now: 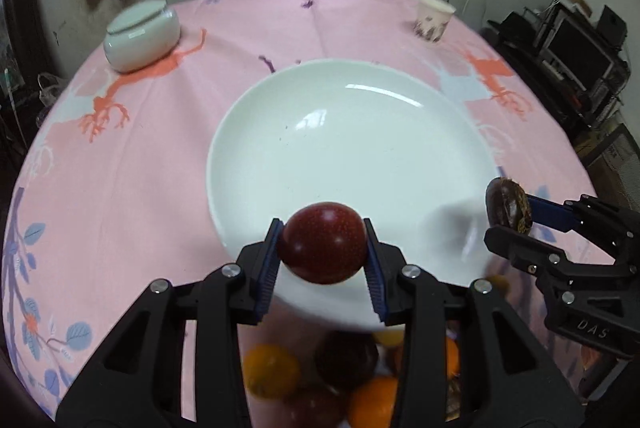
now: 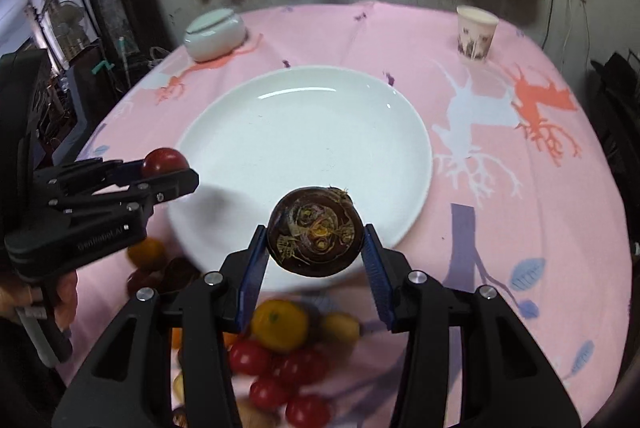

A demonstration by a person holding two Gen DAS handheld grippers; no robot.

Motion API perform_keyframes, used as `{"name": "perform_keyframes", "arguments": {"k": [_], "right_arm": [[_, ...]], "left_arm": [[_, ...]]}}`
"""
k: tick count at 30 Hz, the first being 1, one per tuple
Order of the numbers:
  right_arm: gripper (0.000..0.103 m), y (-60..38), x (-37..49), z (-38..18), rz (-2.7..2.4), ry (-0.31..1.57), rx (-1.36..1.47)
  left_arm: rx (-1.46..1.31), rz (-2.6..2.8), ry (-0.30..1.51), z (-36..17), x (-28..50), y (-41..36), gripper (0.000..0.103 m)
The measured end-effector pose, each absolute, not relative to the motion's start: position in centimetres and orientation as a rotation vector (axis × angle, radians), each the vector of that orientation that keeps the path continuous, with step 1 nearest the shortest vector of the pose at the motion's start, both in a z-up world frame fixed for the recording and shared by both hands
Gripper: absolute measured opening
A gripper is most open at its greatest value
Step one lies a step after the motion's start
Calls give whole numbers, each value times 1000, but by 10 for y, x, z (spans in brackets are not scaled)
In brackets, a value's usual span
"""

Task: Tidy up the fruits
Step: 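Carry both fruits onto the white plate and open both tools, then grasp a pale yellow fruit with the left tool while the right tool grasps a dark brown fruit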

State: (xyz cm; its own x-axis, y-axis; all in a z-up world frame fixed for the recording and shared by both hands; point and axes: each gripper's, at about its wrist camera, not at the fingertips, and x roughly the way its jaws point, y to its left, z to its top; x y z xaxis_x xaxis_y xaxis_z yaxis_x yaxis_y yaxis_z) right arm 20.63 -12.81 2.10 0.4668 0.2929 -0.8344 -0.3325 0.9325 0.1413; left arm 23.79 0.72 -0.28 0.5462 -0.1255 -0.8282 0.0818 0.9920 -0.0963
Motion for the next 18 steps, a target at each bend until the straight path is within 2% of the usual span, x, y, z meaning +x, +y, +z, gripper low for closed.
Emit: {"name": "perform_keyframes", "arguments": {"k": [4, 5, 6, 7, 12, 14, 18], "right_arm": [[48, -121, 223, 4, 379, 1052, -45], [50, -118, 226, 1, 381, 1048, -61], [63, -116, 228, 2, 368, 1041, -78], [69, -115, 226, 3, 344, 1022, -96], [69, -126, 215, 18, 365, 994, -64], [69, -134, 201, 27, 369, 993, -46], [71, -155, 159, 46, 378, 961, -31]], "left_arm": [[-37, -112, 1037, -25, 256, 6, 40], [-31, -112, 1046, -28, 259, 5, 47], [-31, -107, 1052, -29, 260, 5, 58], [-35, -105, 1046, -28, 259, 4, 71], [18, -128, 989, -7, 242, -1, 77], [27, -120, 972, 2, 229, 2, 86], [30, -137, 912, 24, 184, 9, 93]]}}
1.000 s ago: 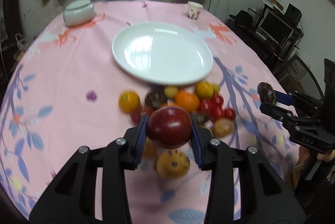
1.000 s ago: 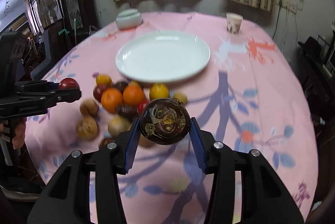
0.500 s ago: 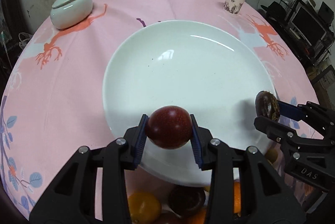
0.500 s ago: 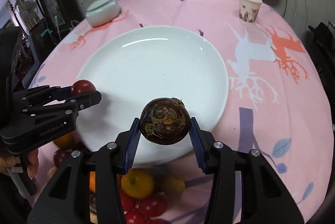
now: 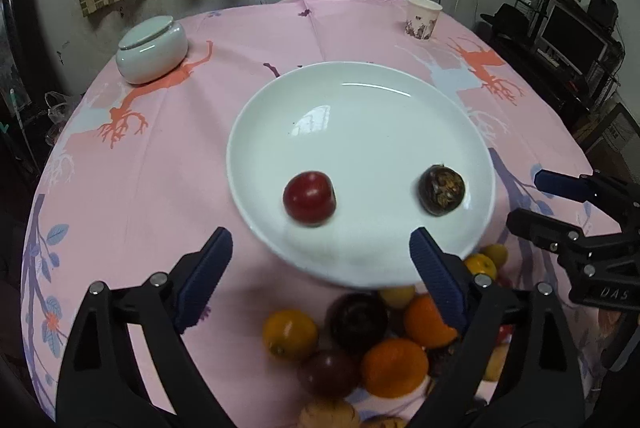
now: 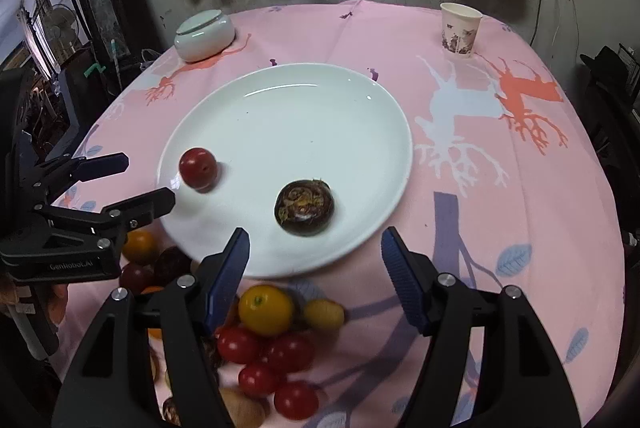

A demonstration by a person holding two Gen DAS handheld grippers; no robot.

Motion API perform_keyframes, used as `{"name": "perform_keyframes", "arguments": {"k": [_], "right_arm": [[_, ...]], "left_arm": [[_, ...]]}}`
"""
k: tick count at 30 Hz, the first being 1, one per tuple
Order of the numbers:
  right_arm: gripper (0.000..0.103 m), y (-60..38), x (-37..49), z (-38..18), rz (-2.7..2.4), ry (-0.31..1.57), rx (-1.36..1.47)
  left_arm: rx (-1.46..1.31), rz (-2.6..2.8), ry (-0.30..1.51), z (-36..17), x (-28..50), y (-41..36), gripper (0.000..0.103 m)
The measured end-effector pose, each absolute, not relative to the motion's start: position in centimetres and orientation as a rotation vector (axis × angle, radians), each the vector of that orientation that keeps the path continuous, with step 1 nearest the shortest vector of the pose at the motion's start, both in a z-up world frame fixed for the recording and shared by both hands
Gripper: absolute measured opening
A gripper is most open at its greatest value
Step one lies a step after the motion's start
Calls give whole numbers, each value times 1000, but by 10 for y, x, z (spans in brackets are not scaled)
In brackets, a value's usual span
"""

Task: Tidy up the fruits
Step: 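Grasp a pale yellow fruit with the left tool while the right tool grasps a dark brown fruit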

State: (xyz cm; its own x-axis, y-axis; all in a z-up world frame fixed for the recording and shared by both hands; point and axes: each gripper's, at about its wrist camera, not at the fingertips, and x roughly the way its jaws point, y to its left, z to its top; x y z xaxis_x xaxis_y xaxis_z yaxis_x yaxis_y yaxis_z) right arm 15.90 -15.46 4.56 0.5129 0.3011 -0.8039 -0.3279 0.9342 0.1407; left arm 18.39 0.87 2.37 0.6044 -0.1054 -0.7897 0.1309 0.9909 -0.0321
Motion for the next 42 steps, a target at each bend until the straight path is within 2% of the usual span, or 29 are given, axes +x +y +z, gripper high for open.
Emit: {"name": "perform_keyframes", "arguments": {"k": [2, 5, 9, 13, 21, 24, 26, 30, 31, 32, 33, 42], "right_arm": [[72, -166, 135, 51, 374, 944, -26], [72, -181, 100, 53, 396, 927, 17], [72, -192, 61, 47, 393, 909, 62], [72, -187, 28, 30, 425, 921, 71], [72, -180, 4, 17, 488, 946, 86], [72, -182, -1, 16, 501, 942, 86], [72, -181, -3, 16, 501, 946, 87], [72, -175, -4, 13, 508, 953, 75], [72, -172, -5, 13, 509, 957, 68], [72, -169, -5, 12, 514, 966, 57], [72, -165, -6, 11, 521, 976, 43], [72, -120, -3, -3, 521, 1054, -116]], "left_arm": [[60, -144, 876, 29, 157, 8, 96], [129, -152, 843, 25, 116, 4, 97], [119, -185, 885, 0, 74, 0, 96], [101, -178, 975, -30, 53, -3, 96], [50, -189, 979, -44, 46, -14, 95], [33, -192, 979, -45, 49, -15, 88], [22, -181, 997, -48, 52, -15, 77], [16, -165, 985, -50, 57, -16, 76], [19, -157, 979, -50, 58, -16, 72], [24, -151, 969, -50, 59, -17, 55], [26, -175, 953, -49, 58, -17, 46], [-29, -194, 966, -45, 46, 11, 46]]}}
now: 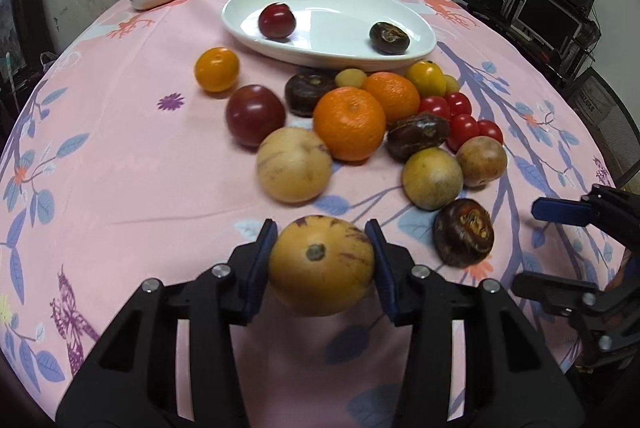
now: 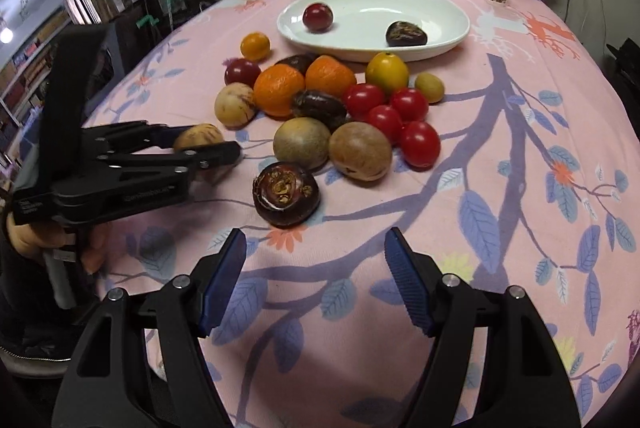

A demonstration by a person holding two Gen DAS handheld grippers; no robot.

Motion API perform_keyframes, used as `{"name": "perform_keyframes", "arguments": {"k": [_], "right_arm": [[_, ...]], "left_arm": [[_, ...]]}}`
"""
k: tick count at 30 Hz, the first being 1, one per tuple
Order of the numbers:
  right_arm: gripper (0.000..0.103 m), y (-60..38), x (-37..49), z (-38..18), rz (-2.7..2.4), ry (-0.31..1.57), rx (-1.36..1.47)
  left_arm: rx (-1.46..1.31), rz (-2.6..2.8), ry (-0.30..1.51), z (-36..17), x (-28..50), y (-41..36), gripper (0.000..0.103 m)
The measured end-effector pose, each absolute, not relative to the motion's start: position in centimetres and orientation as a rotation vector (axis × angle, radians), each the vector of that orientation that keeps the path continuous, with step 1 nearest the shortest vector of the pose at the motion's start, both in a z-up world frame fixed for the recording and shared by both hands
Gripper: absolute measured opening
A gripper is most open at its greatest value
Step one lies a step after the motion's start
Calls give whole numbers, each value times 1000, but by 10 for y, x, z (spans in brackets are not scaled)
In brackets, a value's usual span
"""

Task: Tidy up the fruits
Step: 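Grasp a pale yellow fruit with the left tool while the right tool grasps a dark brown fruit, then carry both fruits over the white plate and open both tools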

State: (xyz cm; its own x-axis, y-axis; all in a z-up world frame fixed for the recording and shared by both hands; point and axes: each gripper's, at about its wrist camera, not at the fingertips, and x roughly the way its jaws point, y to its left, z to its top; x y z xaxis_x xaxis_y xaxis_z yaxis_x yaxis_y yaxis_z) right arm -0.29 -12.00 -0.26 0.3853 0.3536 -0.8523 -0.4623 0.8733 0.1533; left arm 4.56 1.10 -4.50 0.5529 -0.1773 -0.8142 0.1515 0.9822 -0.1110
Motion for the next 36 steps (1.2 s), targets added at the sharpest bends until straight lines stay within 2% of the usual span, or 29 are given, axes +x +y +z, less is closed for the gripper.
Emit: {"name": "perform_keyframes", "arguments": {"k": [6, 8, 10, 12, 14, 27, 36], "right_arm": [[72, -91, 12, -13, 502, 1087, -170], [67, -83, 15, -13, 483, 1081, -197], [51, -76, 16, -16, 483, 1079, -231], [50, -72, 16, -19, 479, 1068, -254], [45, -72, 15, -18, 487, 1058, -263], [44, -108, 9, 3, 541, 1013, -125], [44, -129, 20, 41, 551, 935, -121]], "left_arm": [[-63, -209, 973, -47, 38, 23, 46], [-74, -216, 968, -48, 37, 25, 46], [-77, -221, 963, -48, 37, 25, 46], [-81, -226, 959, -48, 36, 26, 46], [-86, -231, 958, -49, 35, 27, 46], [-82, -249, 958, -44, 31, 24, 46], [-41, -271, 910, -12, 40, 19, 46]]}}
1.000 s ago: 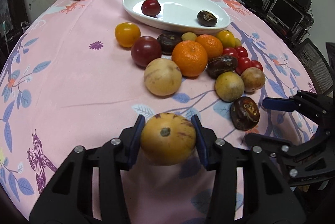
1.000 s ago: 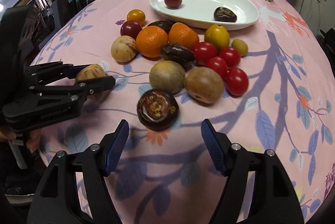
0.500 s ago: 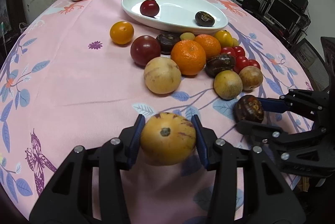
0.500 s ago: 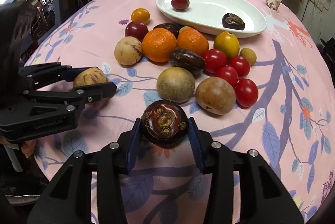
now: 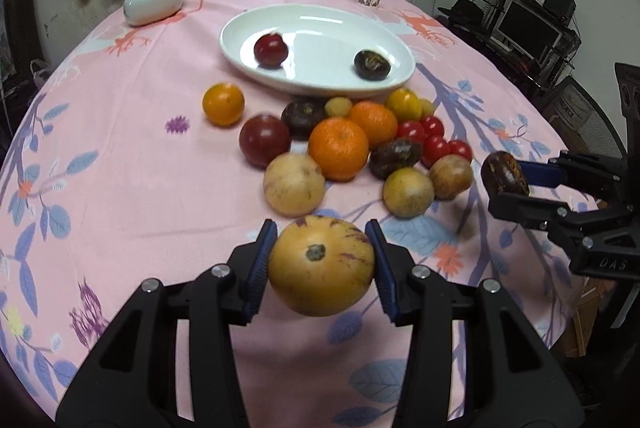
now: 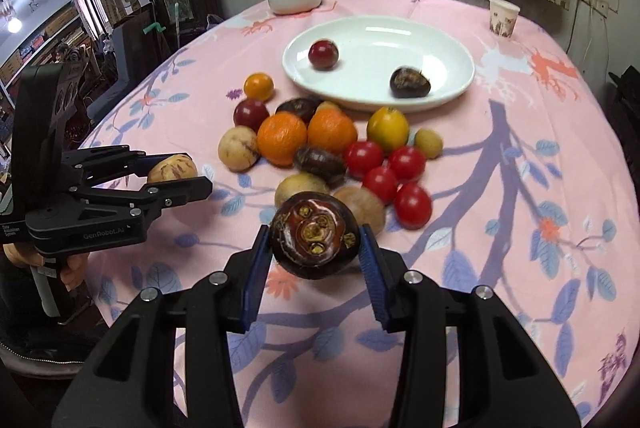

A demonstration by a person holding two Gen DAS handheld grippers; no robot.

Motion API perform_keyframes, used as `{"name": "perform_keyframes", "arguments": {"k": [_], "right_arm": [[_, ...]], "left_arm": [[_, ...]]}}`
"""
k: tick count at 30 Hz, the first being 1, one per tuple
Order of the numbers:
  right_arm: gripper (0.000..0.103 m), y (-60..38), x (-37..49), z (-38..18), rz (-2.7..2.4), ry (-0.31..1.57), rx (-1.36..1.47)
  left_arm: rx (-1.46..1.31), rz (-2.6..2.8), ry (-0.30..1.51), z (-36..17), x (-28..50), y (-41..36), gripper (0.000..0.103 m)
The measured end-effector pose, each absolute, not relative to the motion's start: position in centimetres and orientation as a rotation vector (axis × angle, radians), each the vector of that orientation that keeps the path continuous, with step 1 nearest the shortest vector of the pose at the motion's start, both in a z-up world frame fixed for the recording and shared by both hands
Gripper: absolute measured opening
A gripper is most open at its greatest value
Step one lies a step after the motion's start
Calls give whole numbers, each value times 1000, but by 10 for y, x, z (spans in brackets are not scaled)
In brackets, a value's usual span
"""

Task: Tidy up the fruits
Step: 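Carry both fruits over the white plate and open both tools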

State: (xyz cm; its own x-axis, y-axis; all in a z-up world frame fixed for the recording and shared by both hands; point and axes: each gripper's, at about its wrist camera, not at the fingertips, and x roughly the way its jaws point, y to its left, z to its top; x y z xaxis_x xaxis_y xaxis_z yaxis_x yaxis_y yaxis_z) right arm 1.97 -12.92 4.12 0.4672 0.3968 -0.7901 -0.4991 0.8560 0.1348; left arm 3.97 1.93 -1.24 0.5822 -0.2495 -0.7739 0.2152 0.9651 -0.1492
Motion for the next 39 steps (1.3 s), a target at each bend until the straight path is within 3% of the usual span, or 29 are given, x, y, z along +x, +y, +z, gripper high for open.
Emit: {"name": "perform_keyframes", "arguments": {"k": [12, 23, 35, 36, 38, 39], "right_arm": [[44, -136, 113, 88, 482, 874, -161], [44, -127, 245, 29, 338, 975, -109], [44, -110, 272, -5, 361, 1018, -101], [46, -110, 273, -6, 363, 1017, -105], [52, -109, 273, -7, 364, 1020, -108], [61, -111, 274, -7, 359, 1019, -94]], "left_arm": [[6, -230, 803, 53, 136, 11, 46], [-26, -152, 907, 15, 245, 6, 46], [-16, -124, 990, -15, 315, -3, 47], [-6, -112, 995, -18, 316, -4, 49], [8, -99, 1006, -18, 317, -5, 77], [7, -91, 1007, -17, 315, -6, 81]]}}
